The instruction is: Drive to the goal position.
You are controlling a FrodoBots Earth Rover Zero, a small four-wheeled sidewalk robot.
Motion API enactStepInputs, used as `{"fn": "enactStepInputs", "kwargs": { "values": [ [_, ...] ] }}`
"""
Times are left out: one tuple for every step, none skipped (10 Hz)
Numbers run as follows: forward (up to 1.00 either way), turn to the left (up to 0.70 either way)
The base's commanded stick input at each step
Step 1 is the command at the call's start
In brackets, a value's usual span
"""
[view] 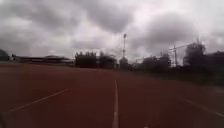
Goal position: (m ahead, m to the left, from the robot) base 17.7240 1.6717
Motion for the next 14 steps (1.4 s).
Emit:
{"fn": "enactStepInputs", "kwargs": {
  "values": [
    [0.70,0.00],
    [0.70,0.00],
    [0.70,0.00],
    [0.70,0.00],
    [0.70,0.00],
    [0.70,0.00],
    [0.70,0.00],
    [0.70,0.00],
    [0.70,0.00],
    [0.70,0.00],
    [0.70,0.00],
    [0.70,0.00],
    [0.70,0.00],
    [0.70,0.00]
  ]
}}
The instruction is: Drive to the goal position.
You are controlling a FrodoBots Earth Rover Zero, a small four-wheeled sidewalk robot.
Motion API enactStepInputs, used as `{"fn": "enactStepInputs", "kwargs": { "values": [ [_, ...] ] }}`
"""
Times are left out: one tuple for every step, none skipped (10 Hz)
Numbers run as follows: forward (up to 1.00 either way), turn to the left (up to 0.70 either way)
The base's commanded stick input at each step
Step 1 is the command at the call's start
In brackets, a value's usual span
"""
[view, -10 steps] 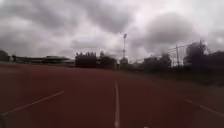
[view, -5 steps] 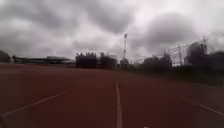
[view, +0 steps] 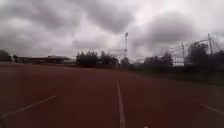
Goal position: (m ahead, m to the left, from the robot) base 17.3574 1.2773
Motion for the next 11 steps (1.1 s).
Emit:
{"fn": "enactStepInputs", "kwargs": {
  "values": [
    [0.70,0.00],
    [0.70,0.00],
    [0.70,0.00],
    [0.70,-0.13],
    [0.70,-0.32],
    [0.70,-0.35],
    [0.70,-0.35],
    [0.70,-0.35],
    [0.70,-0.35],
    [0.70,-0.35],
    [0.70,-0.35]
  ]
}}
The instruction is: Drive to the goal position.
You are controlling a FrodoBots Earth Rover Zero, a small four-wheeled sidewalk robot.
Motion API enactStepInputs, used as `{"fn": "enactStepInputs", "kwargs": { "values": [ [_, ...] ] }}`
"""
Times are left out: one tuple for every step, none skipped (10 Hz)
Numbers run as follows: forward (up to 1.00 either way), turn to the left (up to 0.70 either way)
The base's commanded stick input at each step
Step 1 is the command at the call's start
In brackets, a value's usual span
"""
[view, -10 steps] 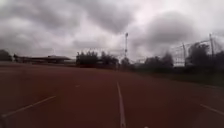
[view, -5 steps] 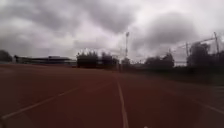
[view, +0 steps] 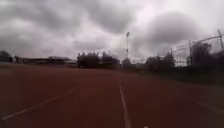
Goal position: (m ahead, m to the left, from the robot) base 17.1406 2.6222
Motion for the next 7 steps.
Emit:
{"fn": "enactStepInputs", "kwargs": {
  "values": [
    [0.70,-0.35],
    [0.70,-0.35],
    [0.70,-0.35],
    [0.70,-0.35],
    [0.70,-0.34],
    [0.70,-0.12],
    [0.70,0.00]
  ]
}}
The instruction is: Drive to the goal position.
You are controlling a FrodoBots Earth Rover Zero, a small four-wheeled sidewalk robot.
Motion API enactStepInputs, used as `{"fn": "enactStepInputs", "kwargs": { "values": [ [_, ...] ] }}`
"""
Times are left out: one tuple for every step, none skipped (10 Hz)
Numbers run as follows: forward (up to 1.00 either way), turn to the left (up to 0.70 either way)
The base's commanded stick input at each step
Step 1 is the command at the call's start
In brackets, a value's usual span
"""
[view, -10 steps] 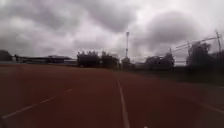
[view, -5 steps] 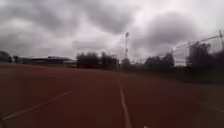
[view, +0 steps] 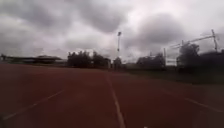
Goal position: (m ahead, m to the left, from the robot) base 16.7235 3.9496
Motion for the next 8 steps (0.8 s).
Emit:
{"fn": "enactStepInputs", "kwargs": {
  "values": [
    [0.70,0.00],
    [0.70,0.00],
    [0.70,0.00],
    [0.70,0.00],
    [0.70,0.00],
    [0.70,0.00],
    [0.70,0.00],
    [0.70,0.00]
  ]
}}
